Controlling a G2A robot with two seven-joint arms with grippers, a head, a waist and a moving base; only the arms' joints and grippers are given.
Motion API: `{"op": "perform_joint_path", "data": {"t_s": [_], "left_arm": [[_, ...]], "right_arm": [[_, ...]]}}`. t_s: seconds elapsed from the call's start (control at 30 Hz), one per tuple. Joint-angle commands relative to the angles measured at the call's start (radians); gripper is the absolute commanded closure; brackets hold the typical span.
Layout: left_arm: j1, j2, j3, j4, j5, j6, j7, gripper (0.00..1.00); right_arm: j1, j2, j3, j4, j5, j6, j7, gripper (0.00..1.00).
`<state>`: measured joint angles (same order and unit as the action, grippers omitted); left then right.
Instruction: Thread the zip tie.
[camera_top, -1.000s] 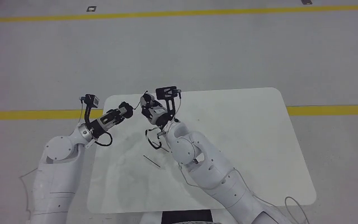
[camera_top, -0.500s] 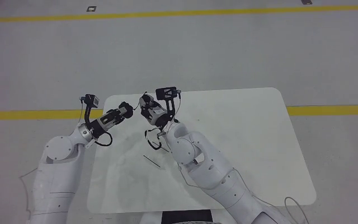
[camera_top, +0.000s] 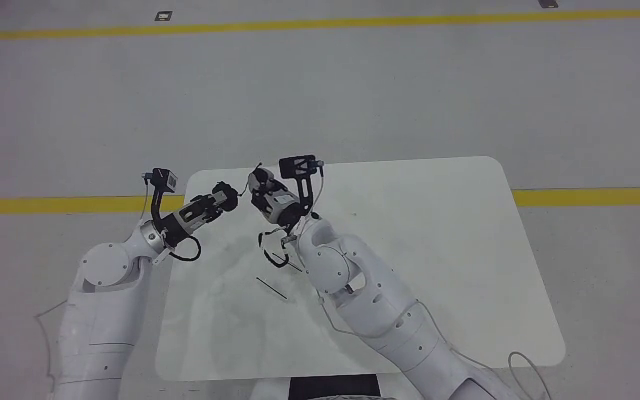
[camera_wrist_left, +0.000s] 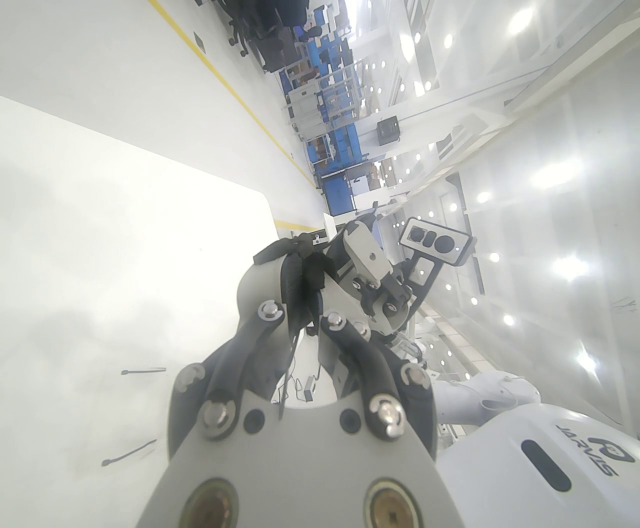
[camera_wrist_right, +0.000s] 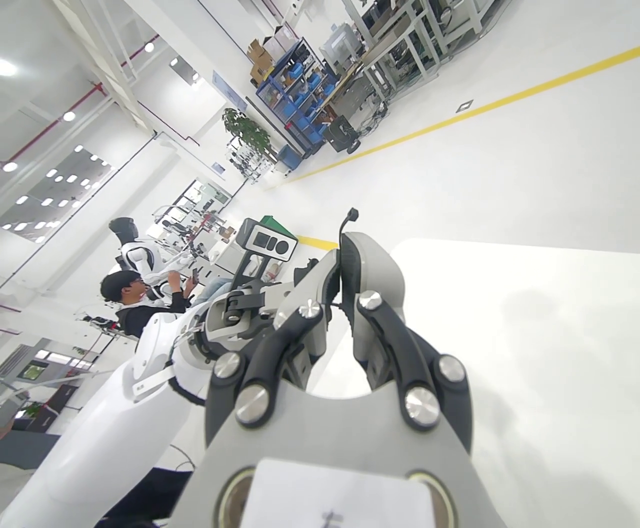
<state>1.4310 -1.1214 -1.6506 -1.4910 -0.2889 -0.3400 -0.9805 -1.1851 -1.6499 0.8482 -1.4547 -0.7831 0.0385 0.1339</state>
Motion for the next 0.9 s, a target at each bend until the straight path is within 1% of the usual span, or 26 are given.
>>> {"op": "perform_joint_path", "data": {"t_s": [0.0, 0.17, 0.4, 0.53, 0.73, 0.87], "left_arm": [[0.0, 0.0, 0.0, 0.0, 0.0, 0.0, 0.0, 1.0], [0.0, 0.0, 0.0, 0.0, 0.0, 0.0, 0.0, 1.0], [0.0, 0.0, 0.0, 0.0, 0.0, 0.0, 0.0, 1.0], [0.0, 0.0, 0.0, 0.0, 0.0, 0.0, 0.0, 1.0], [0.0, 0.0, 0.0, 0.0, 0.0, 0.0, 0.0, 1.0], [0.0, 0.0, 0.0, 0.0, 0.0, 0.0, 0.0, 1.0]], "right_arm": [[0.001, 0.0, 0.0, 0.004, 0.002, -0.011, 0.002, 1.0], [0.002, 0.002, 0.002, 0.014, 0.004, -0.067, -0.009, 1.0], [-0.002, 0.004, 0.007, 0.023, 0.003, -0.115, -0.029, 1.0], [-0.006, 0.007, 0.013, 0.024, 0.004, -0.13, -0.03, 1.0], [-0.013, 0.01, 0.024, 0.022, 0.007, -0.137, -0.022, 1.0], [-0.019, 0.011, 0.029, 0.025, 0.029, -0.142, -0.015, 1.0]]}}
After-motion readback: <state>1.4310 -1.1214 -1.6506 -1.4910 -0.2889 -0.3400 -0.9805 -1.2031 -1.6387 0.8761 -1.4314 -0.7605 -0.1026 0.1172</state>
